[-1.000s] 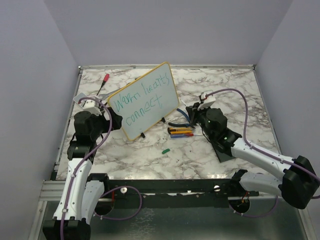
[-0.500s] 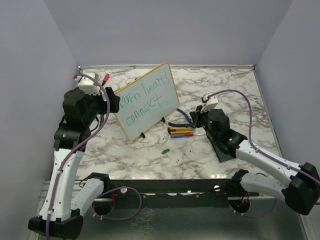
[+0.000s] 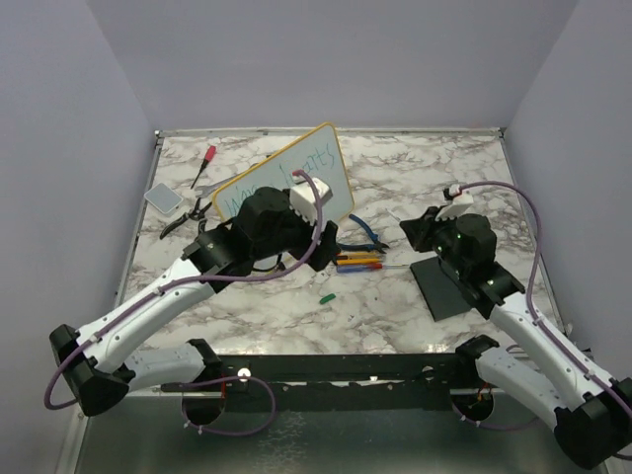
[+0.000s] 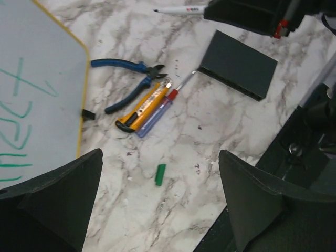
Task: Write a sentence on the whiteboard
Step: Write a sentence on the whiteboard, then close the whiteboard marker at the center of the board.
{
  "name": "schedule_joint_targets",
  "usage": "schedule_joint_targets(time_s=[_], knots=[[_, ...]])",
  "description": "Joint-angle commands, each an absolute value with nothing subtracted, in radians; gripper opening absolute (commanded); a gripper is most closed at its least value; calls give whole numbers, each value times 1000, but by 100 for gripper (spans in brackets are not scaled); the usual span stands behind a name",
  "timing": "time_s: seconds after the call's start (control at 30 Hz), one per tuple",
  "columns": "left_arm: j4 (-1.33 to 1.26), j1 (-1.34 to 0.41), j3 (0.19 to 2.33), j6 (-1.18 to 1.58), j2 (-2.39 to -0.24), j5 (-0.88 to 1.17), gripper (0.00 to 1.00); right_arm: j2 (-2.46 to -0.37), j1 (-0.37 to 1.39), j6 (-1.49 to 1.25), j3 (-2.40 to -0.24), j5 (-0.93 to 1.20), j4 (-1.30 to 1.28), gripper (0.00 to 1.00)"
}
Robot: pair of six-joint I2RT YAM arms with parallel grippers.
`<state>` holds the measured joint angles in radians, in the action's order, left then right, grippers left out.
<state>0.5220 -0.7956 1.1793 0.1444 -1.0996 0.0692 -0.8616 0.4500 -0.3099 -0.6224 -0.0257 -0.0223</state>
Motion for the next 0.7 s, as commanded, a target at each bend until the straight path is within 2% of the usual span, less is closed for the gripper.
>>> schedule_joint_targets(time_s=[0.0, 0.27, 0.37, 0.67], knots=[[407, -913, 1083, 184, -1150, 107, 91, -760, 399, -387, -543, 93, -64, 1], [351, -968, 920, 169, -1351, 121, 91, -545, 398, -400, -410, 163, -9, 1], [332, -970, 888, 175, -1417, 126, 90, -494, 399, -413, -399, 127, -24, 1], [294, -981, 823, 146, -1492, 115, 88, -537, 399, -376, -456, 118, -177, 1]])
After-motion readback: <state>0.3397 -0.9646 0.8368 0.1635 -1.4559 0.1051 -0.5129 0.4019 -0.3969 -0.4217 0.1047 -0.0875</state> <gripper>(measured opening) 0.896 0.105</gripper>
